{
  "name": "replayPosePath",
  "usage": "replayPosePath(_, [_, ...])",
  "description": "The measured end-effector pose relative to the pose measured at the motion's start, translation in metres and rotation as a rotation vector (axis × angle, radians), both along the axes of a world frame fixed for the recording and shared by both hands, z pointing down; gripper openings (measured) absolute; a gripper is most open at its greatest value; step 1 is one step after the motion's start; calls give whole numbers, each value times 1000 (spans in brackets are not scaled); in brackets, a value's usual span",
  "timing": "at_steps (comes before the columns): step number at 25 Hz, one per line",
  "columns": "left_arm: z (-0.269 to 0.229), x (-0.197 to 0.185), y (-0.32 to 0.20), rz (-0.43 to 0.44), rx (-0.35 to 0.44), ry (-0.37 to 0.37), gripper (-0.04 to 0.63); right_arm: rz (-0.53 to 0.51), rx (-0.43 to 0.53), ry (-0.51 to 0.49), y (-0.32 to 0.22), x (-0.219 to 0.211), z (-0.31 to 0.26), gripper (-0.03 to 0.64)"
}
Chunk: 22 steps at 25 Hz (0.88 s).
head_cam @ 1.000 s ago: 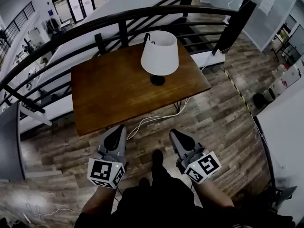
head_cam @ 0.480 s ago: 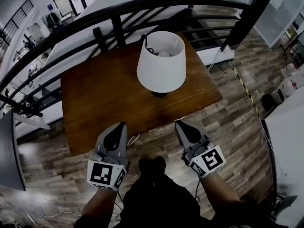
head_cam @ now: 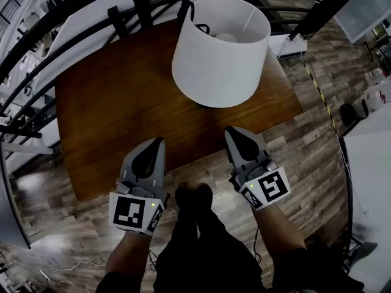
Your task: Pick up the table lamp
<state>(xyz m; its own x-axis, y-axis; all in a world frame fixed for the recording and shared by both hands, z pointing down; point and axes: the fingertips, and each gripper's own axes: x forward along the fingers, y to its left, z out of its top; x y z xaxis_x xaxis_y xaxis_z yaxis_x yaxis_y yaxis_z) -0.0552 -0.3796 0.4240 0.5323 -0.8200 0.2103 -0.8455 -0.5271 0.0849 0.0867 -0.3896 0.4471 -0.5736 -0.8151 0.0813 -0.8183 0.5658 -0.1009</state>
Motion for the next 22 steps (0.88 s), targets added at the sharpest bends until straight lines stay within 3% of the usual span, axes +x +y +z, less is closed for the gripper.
replayPosePath(8, [37,5,-34,-1,-5,-24,5,28,3,17,-51,2,40,17])
replayPosePath(15, [50,12,-63,-25,60,-31,5,67,19,1,-88,4,61,21])
replayPosePath(22, [58,13,-93,-49,66,-52,5,117,-4,-9,-117,0,75,98])
